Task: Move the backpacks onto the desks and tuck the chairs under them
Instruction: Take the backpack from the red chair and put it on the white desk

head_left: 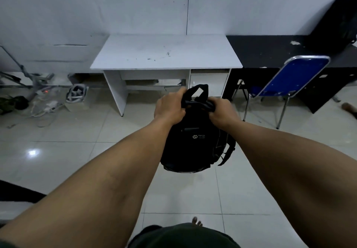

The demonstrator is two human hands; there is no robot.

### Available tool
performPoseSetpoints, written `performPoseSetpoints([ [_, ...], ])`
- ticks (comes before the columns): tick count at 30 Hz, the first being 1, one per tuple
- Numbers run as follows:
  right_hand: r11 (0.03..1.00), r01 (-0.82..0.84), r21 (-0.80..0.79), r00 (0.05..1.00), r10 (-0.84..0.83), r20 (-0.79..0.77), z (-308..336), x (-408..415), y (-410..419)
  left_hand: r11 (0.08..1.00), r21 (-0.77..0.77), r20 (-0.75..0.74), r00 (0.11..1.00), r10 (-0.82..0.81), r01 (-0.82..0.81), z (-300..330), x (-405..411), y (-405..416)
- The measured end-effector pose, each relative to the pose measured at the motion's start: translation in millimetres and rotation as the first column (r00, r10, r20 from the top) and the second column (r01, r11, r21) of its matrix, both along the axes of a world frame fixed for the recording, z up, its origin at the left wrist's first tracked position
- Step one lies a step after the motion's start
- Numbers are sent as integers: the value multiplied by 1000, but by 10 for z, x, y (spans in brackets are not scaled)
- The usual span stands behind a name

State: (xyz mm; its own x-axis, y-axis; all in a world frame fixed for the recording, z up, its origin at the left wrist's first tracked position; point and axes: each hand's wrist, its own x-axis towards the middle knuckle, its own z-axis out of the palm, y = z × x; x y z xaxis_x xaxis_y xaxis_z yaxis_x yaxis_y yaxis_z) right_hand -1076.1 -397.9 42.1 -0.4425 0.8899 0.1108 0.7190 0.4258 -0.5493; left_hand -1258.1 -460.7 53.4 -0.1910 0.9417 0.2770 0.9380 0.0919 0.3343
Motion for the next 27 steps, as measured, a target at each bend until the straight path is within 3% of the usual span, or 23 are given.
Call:
performPoseSetpoints([
  [13,999,45,20,999,-44,-25,125,261,1512,998,54,-2,1000,-19,19,60,244,1644],
  [27,982,164,93,986,-159,-59,379,18,3376,982,171,-43,996,-77,83,178,31,3640],
])
